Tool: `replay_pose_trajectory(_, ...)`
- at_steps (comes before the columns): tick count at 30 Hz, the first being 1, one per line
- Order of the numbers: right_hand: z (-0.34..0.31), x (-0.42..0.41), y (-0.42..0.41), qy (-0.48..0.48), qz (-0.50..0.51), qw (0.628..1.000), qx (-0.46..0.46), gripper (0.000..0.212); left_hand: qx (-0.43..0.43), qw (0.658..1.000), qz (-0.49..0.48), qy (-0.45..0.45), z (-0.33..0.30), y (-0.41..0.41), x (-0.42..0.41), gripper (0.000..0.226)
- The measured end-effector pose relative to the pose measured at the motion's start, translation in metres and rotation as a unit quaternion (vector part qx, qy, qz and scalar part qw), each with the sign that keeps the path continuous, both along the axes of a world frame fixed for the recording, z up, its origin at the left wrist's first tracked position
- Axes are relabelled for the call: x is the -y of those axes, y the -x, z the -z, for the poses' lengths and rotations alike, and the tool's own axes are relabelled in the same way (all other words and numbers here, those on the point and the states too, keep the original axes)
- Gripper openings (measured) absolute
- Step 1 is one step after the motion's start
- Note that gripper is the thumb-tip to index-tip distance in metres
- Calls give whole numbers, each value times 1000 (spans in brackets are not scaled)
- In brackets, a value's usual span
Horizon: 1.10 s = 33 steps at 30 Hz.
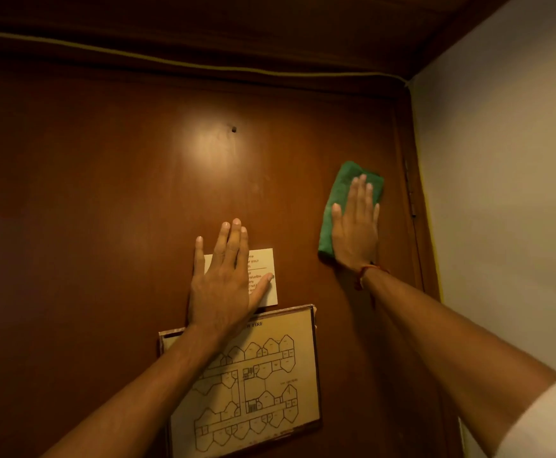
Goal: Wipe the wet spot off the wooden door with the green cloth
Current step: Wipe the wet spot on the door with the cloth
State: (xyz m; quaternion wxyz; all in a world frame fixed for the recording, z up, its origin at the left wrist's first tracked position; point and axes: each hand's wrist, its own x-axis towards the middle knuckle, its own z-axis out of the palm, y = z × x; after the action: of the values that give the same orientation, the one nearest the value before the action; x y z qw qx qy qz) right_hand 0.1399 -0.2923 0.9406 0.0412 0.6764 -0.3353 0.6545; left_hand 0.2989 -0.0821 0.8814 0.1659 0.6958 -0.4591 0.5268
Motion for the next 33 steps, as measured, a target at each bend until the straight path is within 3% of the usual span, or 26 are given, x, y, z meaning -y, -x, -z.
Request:
replay_pose_trajectory(3,-4,-18,-12,85,5,992,-88,67,-7,1000,-10,19,2,7,5,91)
replay_pose_trajectory(6,34,-21,-10,139,-29,980,-142,67,-12,1000,-12,22,3,10,9,93)
replay_pose_trajectory(11,93,17,15,1,-3,1000,3,65,-8,1000,-19,9,2,7,6,93)
replay_pose_trajectory(16,49,21,19,-55,2,997,57,65,-13,1000,-14,16,1,11,8,93)
replay_pose_trajectory(19,34,-5,0,22,12,999,-21,65,-18,999,0,30,2,12,9,89)
replay_pose_trajectory(23,75,-27,-8,163,-45,968,-186,68,-10,1000,-1,27,2,11,6,86)
replay_pose_trajectory(28,114,5,14,52,-37,996,-62,66,-14,1000,-6,20,-1,9,3,88)
replay_pose_trajectory(33,56,17,19,-32,-3,998,45,65,-8,1000,0,16,-2,8,0,89)
